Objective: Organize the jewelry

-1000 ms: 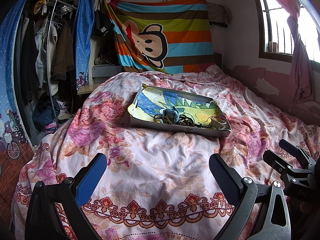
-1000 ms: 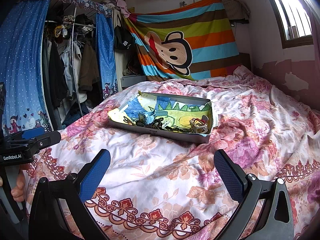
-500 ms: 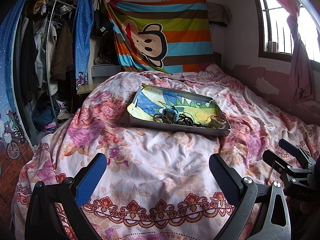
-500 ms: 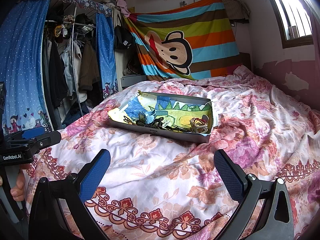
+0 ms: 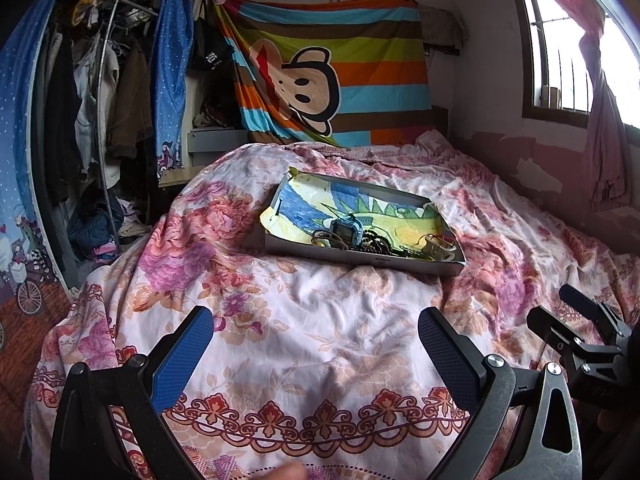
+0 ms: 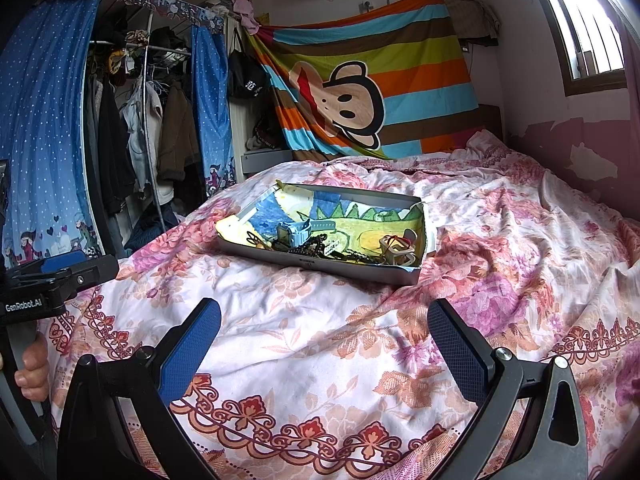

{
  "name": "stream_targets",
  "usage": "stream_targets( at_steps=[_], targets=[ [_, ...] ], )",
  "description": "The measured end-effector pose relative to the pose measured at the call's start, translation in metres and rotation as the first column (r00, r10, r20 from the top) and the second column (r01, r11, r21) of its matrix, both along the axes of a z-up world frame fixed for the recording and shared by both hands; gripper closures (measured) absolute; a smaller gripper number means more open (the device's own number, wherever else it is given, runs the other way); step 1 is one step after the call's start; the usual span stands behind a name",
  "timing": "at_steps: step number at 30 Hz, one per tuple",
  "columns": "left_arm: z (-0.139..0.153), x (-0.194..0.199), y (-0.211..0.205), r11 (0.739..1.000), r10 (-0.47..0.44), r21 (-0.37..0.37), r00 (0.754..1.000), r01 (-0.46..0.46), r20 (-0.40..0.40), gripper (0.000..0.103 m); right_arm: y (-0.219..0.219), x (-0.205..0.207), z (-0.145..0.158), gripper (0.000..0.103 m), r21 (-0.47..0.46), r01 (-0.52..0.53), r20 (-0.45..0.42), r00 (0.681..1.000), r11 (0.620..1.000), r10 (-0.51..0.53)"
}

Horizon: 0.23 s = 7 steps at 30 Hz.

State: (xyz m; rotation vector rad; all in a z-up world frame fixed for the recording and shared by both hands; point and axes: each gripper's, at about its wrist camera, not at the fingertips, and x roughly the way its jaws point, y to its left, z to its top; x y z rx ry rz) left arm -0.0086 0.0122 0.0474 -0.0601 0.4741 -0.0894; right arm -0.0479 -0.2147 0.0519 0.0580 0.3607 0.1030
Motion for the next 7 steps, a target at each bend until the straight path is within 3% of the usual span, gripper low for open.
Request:
stream_targets(
  at_steps=[7],
  targets=[
    [0.0008, 0.0015, 0.006, 1.0, 0.027, 0.01, 1.0, -0.027, -0.003, 0.0, -0.0001, 0.0, 0.0004, 0.002, 0.0, 0.0, -0.001, 1.0, 1.0, 0.0]
  ],
)
